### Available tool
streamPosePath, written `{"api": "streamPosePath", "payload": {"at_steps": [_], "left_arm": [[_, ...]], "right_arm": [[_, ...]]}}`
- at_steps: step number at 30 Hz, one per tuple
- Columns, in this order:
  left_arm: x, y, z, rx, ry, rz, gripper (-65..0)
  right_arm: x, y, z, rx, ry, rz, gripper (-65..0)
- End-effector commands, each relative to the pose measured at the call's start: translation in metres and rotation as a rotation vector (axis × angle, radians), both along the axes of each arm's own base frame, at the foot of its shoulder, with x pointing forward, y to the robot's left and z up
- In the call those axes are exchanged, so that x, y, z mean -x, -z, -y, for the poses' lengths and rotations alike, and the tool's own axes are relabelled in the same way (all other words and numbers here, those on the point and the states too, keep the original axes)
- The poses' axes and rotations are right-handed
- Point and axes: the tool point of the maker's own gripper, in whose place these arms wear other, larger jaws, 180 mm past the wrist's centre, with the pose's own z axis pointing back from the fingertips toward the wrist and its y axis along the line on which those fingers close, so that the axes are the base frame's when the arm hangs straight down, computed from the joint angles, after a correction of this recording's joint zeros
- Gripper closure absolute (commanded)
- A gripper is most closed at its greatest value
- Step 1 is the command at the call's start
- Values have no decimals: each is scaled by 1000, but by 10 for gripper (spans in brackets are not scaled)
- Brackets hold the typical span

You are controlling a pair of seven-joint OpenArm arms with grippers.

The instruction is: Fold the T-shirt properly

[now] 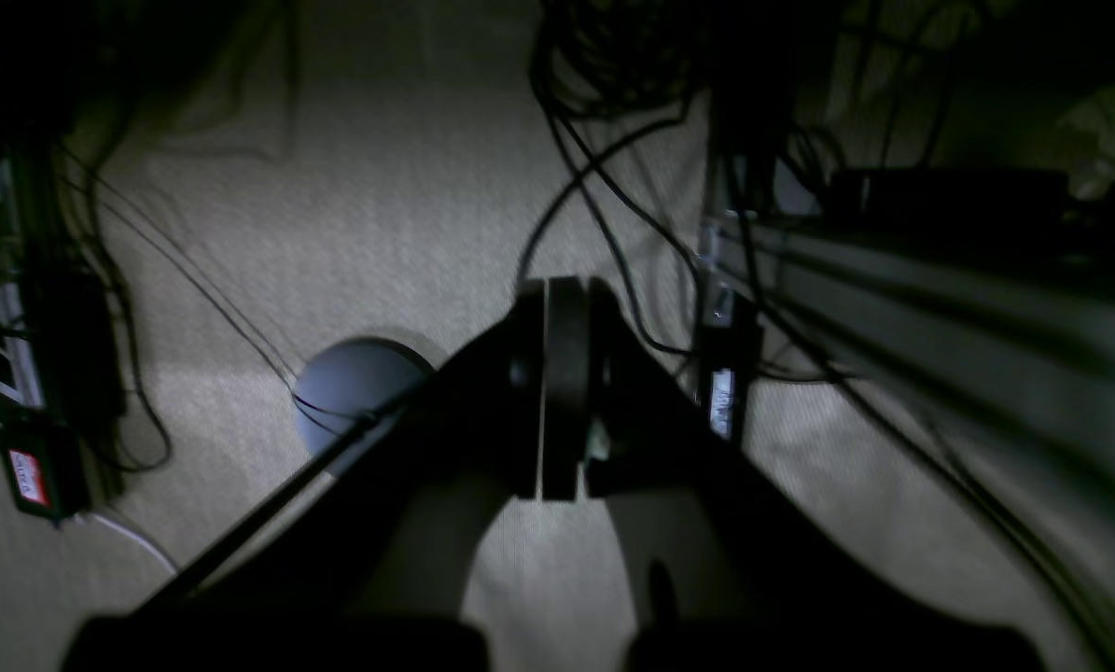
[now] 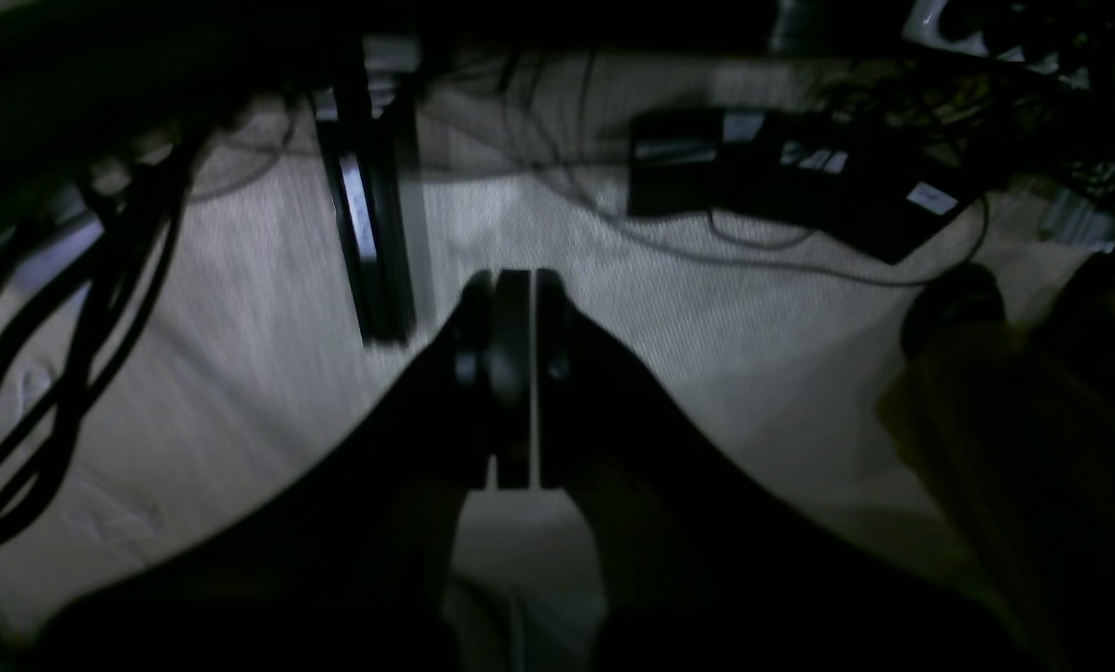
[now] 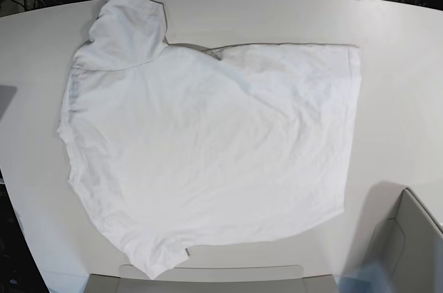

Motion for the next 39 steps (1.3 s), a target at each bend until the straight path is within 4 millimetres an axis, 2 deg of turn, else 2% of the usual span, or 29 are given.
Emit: {"api": "streamPosePath", "payload": {"at_steps": [1,3,6,8,12,15,17,19,22,26,28,32,34,39], "left_arm": [[9,-5,-1,-13,3,27,0],[16,-16,-12,-37,19,104,0],[26,-37,-15,-53,41,231,0],[29,-57,-15,-62,60,349,-1],[31,-101,-13,-76,93,576,-1],[43,-107,-14,-78,99,574,-13],[41,-113,-14,-80,101,609,-27],[34,-120,-14,-86,107,651,-37],[29,-141,-14,-93,118,735,-40],[16,-180,-15,-105,138,874,-40],[10,-202,-15,-111,149,936,-40],[0,-236,-13,-115,161,1031,-41],[-4,-250,-12,-116,166,1068,-41],[-16,-271,-10,-119,168,1138,-41]], "right_arm": [[15,-3,15,28,25,9,0],[27,-9,26,51,66,63,0],[43,-20,38,84,123,146,0],[52,-32,52,120,140,217,0],[61,-55,60,152,130,367,0],[67,-77,60,164,111,492,-1],[70,-92,60,171,99,566,-1],[77,-96,58,169,97,573,-1],[79,-101,59,167,99,588,-1],[77,-116,49,132,101,656,-1],[72,-132,39,98,108,722,-1],[55,-180,19,27,126,875,-1],[43,-210,16,-4,123,955,-1],[14,-271,33,-30,242,1068,-1]]}}
